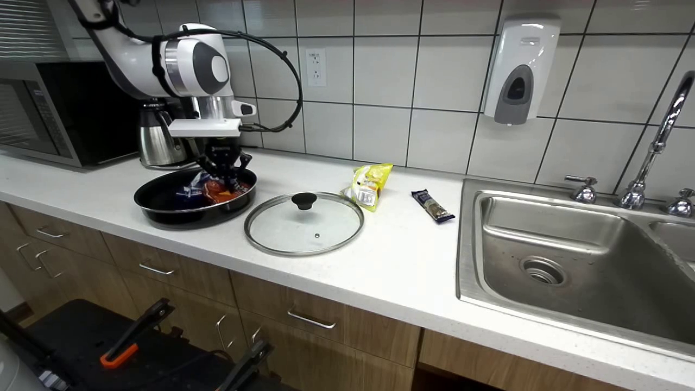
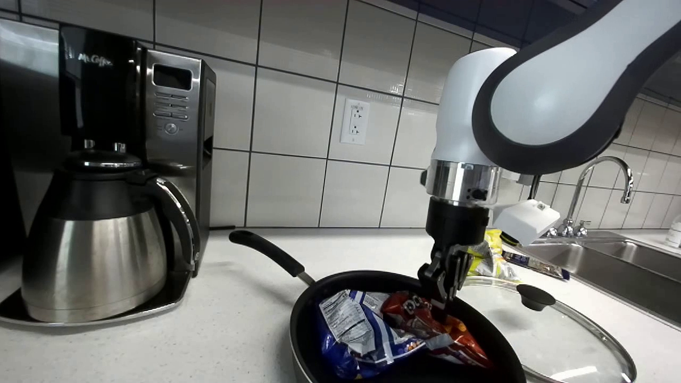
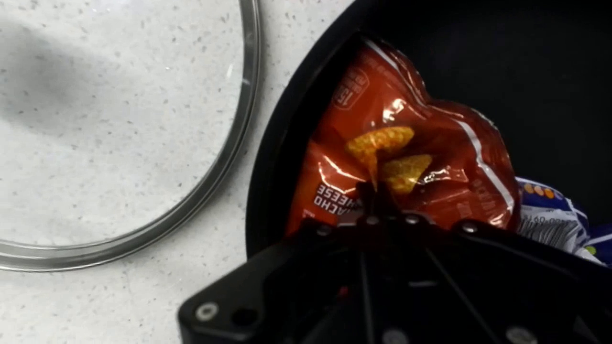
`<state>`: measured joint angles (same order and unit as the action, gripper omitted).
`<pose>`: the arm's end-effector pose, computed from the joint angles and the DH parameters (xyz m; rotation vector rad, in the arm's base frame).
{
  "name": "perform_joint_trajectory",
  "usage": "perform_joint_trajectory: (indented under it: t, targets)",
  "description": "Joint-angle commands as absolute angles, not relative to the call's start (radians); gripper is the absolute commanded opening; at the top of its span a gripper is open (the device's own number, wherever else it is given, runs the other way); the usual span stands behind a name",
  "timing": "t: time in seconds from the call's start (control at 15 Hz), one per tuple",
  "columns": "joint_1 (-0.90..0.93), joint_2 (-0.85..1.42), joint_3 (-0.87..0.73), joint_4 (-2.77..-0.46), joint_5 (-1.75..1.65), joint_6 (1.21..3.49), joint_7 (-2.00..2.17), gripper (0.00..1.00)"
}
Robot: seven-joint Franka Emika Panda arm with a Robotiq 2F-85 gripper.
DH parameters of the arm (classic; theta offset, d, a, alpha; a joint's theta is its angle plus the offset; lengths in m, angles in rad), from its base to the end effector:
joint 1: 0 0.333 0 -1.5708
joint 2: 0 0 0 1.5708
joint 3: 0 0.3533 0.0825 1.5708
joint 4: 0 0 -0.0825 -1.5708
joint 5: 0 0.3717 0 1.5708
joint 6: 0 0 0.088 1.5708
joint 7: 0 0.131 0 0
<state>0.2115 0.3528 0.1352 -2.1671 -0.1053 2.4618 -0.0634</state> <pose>0.5308 0.1895 0.2478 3.0243 0.7510 -0.0783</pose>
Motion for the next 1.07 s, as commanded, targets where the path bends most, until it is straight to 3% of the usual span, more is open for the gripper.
perform_joint_trajectory:
  t: [0.0, 0.13, 0.2, 0.27, 0.4, 1.0]
  targets:
    - [0.197, 0.373, 0.134, -2.125, -0.115, 2.447, -0.074, 0.0]
    - [0.196, 0.373, 0.138, -2.12, -0.11, 2.445, -0.079, 0.0]
    - [0.196, 0.373, 0.139, -2.118, -0.108, 2.444, -0.081, 0.06]
    - [0.195, 0.372, 0.142, -2.117, -0.105, 2.441, -0.085, 0.27]
    - [0.19, 0.366, 0.15, -2.117, -0.093, 2.442, -0.095, 0.31]
    - [0.186, 0.274, 0.141, -2.144, -0.098, 2.452, -0.08, 0.97]
